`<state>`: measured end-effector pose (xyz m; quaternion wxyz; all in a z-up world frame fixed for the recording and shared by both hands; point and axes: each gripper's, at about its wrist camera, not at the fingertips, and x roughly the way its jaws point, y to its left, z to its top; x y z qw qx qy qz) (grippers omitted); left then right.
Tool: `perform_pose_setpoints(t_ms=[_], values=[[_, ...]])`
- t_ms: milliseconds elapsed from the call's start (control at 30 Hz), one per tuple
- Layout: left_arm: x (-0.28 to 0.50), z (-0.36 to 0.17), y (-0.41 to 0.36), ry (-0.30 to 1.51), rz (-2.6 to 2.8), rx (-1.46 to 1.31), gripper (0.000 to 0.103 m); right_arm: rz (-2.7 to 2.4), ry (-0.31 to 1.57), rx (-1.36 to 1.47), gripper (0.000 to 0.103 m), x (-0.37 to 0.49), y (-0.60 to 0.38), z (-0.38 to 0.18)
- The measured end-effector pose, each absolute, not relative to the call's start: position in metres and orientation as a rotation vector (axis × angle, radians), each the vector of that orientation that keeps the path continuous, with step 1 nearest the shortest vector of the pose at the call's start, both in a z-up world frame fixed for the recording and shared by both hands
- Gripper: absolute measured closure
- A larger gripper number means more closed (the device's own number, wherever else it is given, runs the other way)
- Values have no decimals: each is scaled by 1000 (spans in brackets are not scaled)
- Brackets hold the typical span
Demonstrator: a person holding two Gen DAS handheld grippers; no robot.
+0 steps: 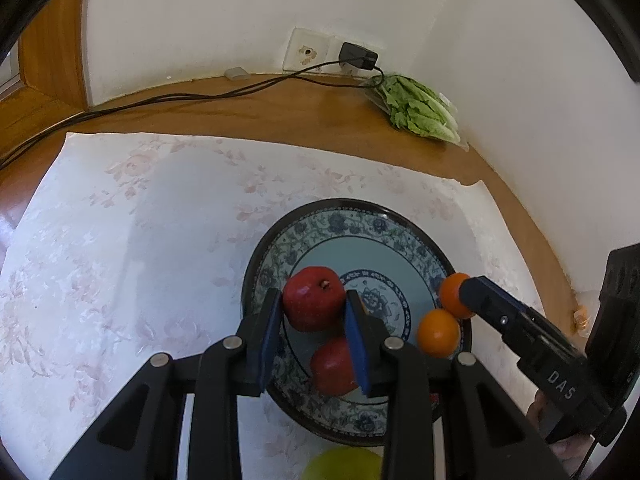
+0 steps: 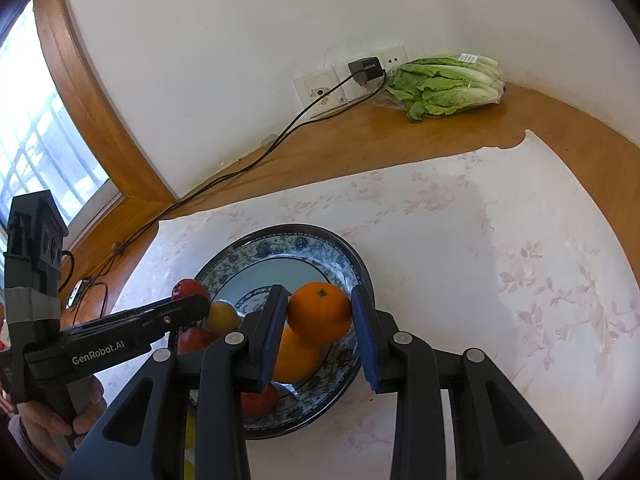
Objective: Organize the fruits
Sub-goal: 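Carry the red apple in the left gripper over the plate while the right gripper carries the orange, then open the left gripper onto the plate while the right gripper releases the orange beside it, then withdraw both open grippers from the plate toward the green pomelos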
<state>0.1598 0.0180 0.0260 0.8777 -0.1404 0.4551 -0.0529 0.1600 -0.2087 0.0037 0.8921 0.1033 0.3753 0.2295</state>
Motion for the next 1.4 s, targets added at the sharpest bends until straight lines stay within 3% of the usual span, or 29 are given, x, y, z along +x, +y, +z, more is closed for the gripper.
perform_pose_setpoints(t_ms=[733,800,933,1167,1400], values=[[163,26,19,937,-96,-274,70,488,780,229,68,161,-212,2],[163,26,18,938,-95,-263,63,497,781,228,67,160,-211,3],[160,28,17,938,-95,-251,60,505,767,218,56,158,-210,5],[150,36,13,926,-93,-221,51,520,768,225,54,153,-210,10],[138,43,11,933,-88,-204,49,529,778,226,54,143,-211,15]])
